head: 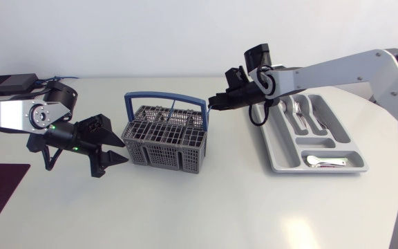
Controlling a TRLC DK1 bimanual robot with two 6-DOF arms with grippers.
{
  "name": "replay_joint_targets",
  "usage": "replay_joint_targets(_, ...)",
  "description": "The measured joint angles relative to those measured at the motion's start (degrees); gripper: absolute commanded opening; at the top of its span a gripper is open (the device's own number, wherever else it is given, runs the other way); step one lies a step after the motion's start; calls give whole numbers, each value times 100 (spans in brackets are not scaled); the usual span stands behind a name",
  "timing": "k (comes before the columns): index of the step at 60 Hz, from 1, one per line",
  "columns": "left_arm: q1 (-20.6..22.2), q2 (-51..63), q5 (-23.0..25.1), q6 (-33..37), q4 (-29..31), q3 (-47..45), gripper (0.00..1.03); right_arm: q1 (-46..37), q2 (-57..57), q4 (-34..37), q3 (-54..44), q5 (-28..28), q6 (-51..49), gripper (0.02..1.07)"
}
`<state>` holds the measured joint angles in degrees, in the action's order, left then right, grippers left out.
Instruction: Unload the cutlery basket into the drawer organizer.
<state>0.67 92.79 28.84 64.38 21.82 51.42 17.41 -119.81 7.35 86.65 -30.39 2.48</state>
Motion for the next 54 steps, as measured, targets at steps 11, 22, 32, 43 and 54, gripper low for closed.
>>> replay_joint_targets(11, 136, 190, -164, -251, -619, 0, 70, -33, -223, 323, 90, -590, 57, 8)
replay_joint_targets(22, 144, 444, -216, -343, -820, 9, 70, -33, -164, 468, -2, -964, 50, 7)
replay_joint_targets(32, 94, 566, -232, -431, -892, 162, 70, -20, 203, 498, -553, -1141, 26, 7)
replay_joint_targets(43, -55, 957, -240, -442, -973, 616, 70, 188, 815, 509, -1355, -1165, 4, 7)
replay_joint_targets(54, -79, 1408, -256, -553, -979, 1185, 70, 516, 1338, 503, -2026, -1182, 4, 7)
